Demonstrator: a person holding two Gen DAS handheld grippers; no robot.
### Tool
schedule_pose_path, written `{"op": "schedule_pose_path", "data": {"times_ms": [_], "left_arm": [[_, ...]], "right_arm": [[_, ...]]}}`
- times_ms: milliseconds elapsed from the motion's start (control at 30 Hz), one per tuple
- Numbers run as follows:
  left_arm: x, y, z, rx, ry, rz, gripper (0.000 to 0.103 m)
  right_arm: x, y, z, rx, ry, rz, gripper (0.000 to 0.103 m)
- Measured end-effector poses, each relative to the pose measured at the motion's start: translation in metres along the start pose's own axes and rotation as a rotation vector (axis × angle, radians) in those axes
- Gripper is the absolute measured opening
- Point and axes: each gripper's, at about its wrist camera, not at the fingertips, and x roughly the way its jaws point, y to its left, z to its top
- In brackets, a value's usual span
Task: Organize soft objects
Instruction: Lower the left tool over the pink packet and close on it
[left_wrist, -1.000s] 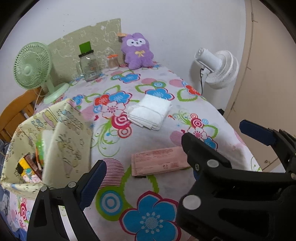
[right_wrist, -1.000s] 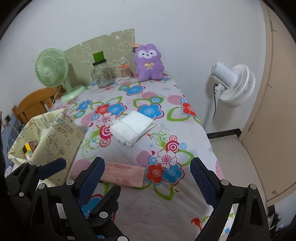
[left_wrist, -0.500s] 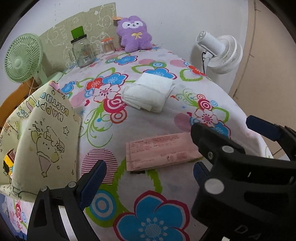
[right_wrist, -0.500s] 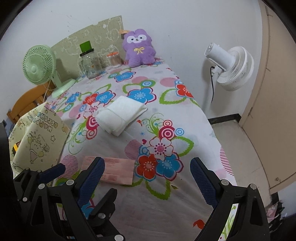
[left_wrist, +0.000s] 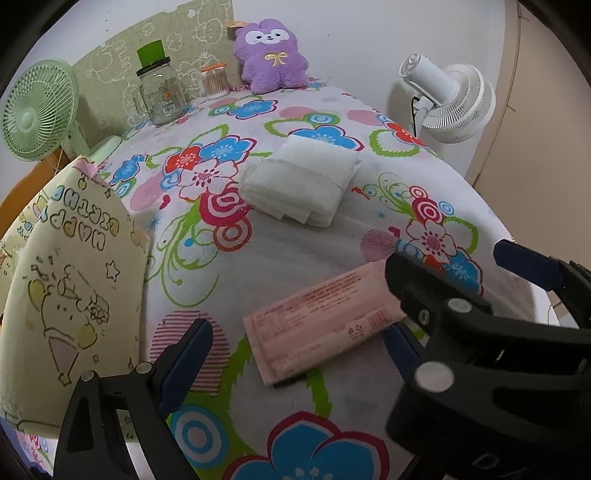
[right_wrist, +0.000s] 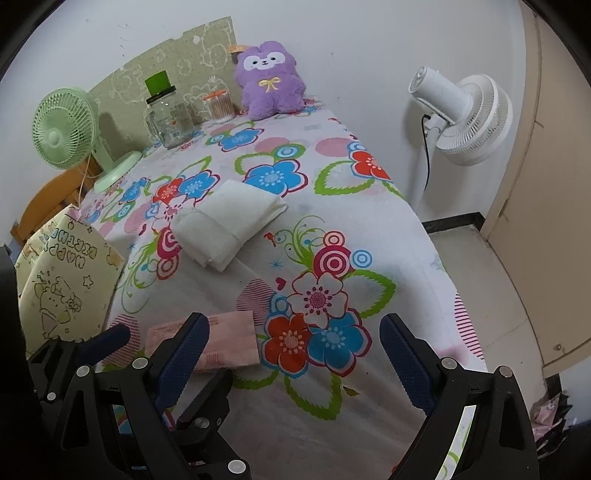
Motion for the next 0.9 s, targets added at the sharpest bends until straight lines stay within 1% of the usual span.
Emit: {"op": "schedule_pose_path", "data": {"times_ms": [200, 267, 333, 367, 433, 500, 600, 667, 733, 833, 900], "left_arm": [[0.005, 0.0, 0.008, -0.005, -0.004, 0.001, 0.097], [0.005, 0.0, 0.008, -0.006, -0.009, -0.008, 0.092], [0.004, 0.0, 0.009, -0.004, -0.01, -0.025, 0.085], [0.004, 0.0, 0.01, -0.002, -0.009, -0.034, 0.084], [0.004, 0.0, 0.012, -0.004, -0.002, -0.063, 0.076], [0.005, 0.001, 0.013, -0.01, 0.006, -0.087, 0.072], [0.004, 0.001, 0.012, -0.009, 0.006, -0.09, 0.066], [0.003, 0.003, 0.013, -0.016, 0.007, -0.092, 0.059], [0.002, 0.004, 0.012, -0.021, 0.005, -0.092, 0.048], [0.001, 0.007, 0.011, -0.027, 0.008, -0.093, 0.043], [-0.001, 0.009, 0.01, -0.032, 0.01, -0.09, 0.042]], "right_arm": [[0.008, 0.0, 0.004, 0.0, 0.01, 0.001, 0.095], [0.01, 0.0, 0.005, -0.002, 0.013, 0.001, 0.095], [0.011, 0.0, 0.006, -0.003, 0.015, 0.001, 0.095], [0.012, 0.001, 0.006, -0.004, 0.016, 0.001, 0.095], [0.012, 0.001, 0.007, -0.005, 0.016, 0.0, 0.096], [0.012, 0.001, 0.007, -0.005, 0.016, 0.0, 0.096], [0.013, 0.003, 0.008, -0.009, 0.016, 0.0, 0.096], [0.012, 0.004, 0.008, -0.013, 0.014, -0.001, 0.096], [0.011, 0.006, 0.008, -0.015, 0.012, -0.002, 0.096], [0.009, 0.008, 0.007, -0.018, 0.01, -0.002, 0.096], [0.007, 0.01, 0.007, -0.02, 0.007, -0.002, 0.096]]}}
